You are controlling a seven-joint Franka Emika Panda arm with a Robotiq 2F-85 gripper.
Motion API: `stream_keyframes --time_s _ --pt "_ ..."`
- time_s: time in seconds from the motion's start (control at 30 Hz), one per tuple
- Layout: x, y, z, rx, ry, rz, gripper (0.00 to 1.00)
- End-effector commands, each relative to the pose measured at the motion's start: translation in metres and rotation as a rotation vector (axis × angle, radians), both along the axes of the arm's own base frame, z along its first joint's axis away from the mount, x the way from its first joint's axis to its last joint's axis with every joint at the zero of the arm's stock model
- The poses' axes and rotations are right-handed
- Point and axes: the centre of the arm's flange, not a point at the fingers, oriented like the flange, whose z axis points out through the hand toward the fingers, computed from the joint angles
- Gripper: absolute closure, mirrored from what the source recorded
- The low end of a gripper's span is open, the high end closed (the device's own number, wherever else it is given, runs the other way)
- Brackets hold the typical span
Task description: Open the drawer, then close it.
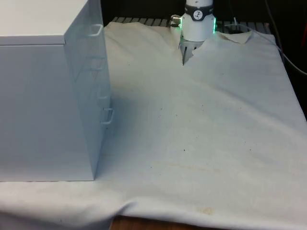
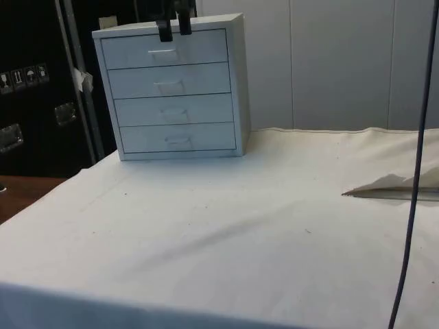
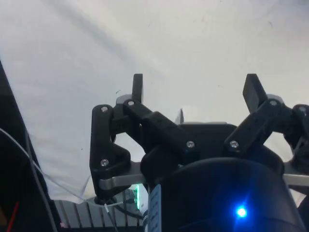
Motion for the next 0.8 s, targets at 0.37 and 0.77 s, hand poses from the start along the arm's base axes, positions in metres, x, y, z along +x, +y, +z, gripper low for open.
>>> stream_keyframes --time_s 0.37,0.77 --pt "0.021 0.004 -0.01 -0.02 -0.016 0.014 0.0" --pt "0.036 0.015 -0.022 -0.056 -0.031 0.026 0.0"
